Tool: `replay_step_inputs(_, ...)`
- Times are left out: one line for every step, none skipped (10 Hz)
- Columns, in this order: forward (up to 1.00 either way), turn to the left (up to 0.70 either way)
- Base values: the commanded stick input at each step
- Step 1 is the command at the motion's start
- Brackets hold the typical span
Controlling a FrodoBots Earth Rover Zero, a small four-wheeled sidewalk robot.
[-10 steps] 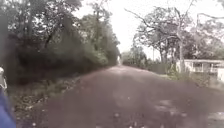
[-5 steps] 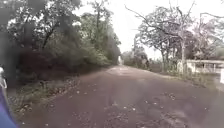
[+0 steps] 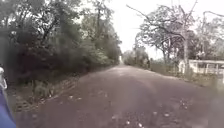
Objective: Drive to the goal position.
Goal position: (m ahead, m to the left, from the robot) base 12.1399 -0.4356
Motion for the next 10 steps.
replay_step_inputs(0.7, -0.01)
replay_step_inputs(0.7, -0.01)
replay_step_inputs(0.7, -0.01)
replay_step_inputs(0.7, -0.01)
replay_step_inputs(0.7, -0.01)
replay_step_inputs(0.7, -0.01)
replay_step_inputs(0.7, -0.01)
replay_step_inputs(0.7, -0.01)
replay_step_inputs(0.7, -0.01)
replay_step_inputs(0.7, -0.01)
